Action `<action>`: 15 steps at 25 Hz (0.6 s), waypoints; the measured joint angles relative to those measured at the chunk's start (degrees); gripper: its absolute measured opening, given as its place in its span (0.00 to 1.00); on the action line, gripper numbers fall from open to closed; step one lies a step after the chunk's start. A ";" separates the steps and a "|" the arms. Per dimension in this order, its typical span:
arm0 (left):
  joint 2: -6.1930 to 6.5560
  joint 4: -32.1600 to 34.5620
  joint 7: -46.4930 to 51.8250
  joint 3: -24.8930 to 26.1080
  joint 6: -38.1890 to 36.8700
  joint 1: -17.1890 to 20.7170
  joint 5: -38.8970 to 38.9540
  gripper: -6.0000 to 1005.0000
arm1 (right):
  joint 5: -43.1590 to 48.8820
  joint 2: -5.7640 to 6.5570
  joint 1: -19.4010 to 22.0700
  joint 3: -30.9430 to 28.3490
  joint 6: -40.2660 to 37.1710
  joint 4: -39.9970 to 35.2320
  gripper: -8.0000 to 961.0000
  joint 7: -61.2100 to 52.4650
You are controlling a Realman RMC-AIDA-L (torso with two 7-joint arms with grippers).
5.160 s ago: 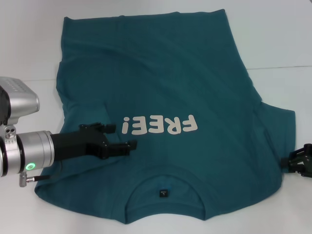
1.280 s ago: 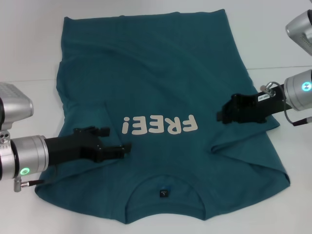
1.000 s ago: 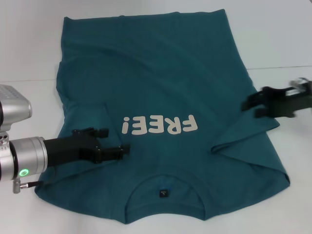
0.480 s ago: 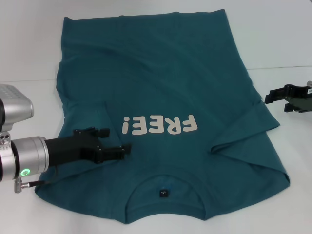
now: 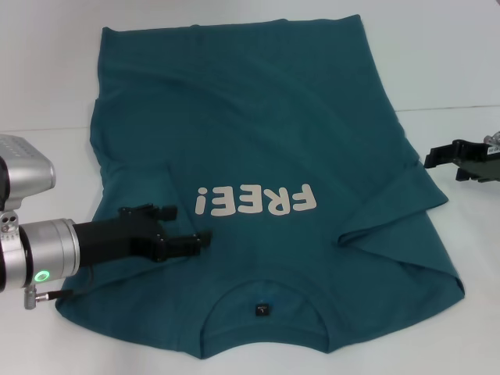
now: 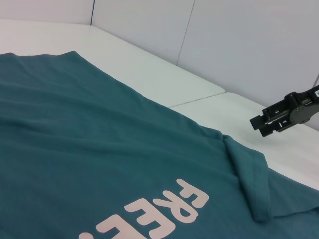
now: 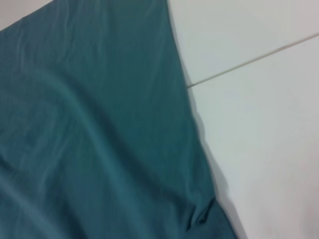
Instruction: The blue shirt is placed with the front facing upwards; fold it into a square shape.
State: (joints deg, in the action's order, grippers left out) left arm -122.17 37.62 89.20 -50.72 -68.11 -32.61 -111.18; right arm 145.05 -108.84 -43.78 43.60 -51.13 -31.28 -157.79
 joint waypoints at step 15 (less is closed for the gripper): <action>0.09 0.00 0.00 -0.07 0.00 0.25 0.00 0.90 | 0.06 -0.23 -1.82 0.93 4.23 5.66 0.73 1.52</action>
State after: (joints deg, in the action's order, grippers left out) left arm -122.08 37.62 89.21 -50.79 -68.11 -32.36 -111.18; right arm 145.11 -109.06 -45.60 44.53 -46.90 -25.62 -156.27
